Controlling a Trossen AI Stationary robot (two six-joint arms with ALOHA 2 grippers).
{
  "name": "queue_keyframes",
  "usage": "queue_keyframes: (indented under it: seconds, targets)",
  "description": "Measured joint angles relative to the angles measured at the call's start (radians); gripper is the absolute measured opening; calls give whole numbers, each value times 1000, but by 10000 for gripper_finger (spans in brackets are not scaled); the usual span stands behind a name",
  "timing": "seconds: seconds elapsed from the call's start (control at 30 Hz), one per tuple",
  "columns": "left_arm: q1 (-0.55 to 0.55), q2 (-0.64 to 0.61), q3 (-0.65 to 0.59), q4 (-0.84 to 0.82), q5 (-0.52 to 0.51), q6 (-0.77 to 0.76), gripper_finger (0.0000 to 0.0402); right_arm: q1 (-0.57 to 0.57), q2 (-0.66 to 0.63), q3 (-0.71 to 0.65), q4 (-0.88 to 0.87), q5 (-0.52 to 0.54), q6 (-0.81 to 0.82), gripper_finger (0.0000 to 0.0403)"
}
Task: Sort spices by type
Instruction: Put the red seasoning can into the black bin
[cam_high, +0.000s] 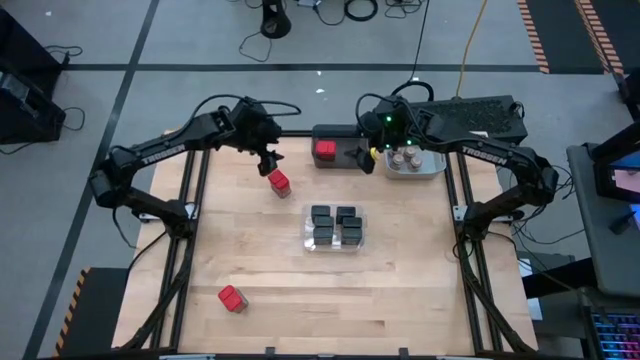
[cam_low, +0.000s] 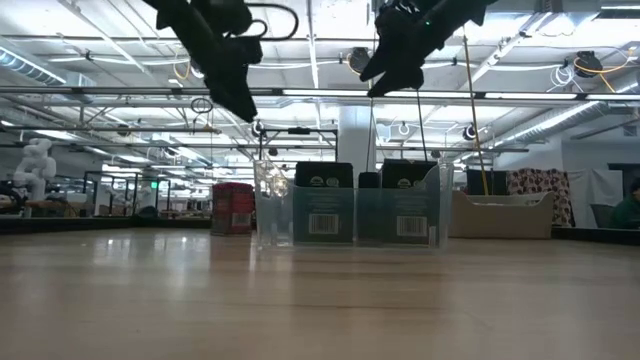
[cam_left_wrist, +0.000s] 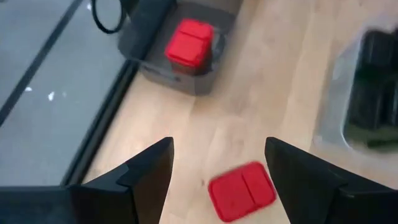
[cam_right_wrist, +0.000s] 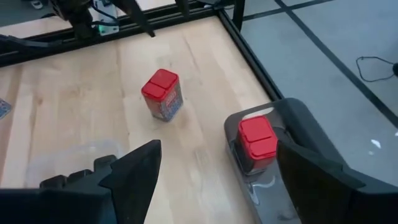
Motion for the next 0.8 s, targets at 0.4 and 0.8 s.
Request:
queue_keyframes:
  seconds: [0.4,0.8]
  targets:
    - [-79,29,0,-109,9,523,258,110,-7,0,-37,1,122,302]
    - [-105,182,1,-226,8,811,258,214,-9,0,-81,38,202,302]
